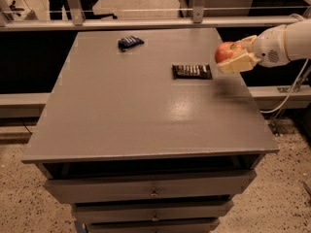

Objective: Move apple near rxbar chocolate

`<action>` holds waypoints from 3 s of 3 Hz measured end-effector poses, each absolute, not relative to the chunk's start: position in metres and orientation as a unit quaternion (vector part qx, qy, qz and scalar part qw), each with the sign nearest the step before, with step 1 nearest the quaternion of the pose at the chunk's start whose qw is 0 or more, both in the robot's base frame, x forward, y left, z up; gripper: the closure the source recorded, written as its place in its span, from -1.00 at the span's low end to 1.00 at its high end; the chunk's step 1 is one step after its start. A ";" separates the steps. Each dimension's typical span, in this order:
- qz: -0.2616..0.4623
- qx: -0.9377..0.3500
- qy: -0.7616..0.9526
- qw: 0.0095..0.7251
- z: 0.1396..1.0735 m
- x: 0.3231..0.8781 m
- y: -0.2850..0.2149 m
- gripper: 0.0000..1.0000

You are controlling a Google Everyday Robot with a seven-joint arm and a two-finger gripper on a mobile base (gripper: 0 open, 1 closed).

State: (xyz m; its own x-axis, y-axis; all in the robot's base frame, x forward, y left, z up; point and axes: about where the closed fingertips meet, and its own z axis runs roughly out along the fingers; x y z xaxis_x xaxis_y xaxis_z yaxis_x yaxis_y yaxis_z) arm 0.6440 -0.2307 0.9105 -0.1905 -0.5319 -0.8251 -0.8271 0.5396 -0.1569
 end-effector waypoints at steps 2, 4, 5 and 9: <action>0.170 -0.468 0.734 0.461 0.890 0.640 -0.188 1.00; 0.165 -0.465 0.736 0.464 0.869 0.656 -0.190 1.00; 0.156 -0.458 0.742 0.464 0.867 0.665 -0.204 1.00; 0.153 -0.437 0.770 0.439 0.845 0.665 -0.234 -0.99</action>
Offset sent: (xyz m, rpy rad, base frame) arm -0.0043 0.0573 -0.0391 0.0065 -0.0503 0.0539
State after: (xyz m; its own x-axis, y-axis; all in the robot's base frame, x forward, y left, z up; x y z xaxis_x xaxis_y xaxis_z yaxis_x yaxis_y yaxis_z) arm 0.6654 -0.2341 0.8447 -0.2334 -0.5386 -0.8096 -0.8068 0.5720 -0.1479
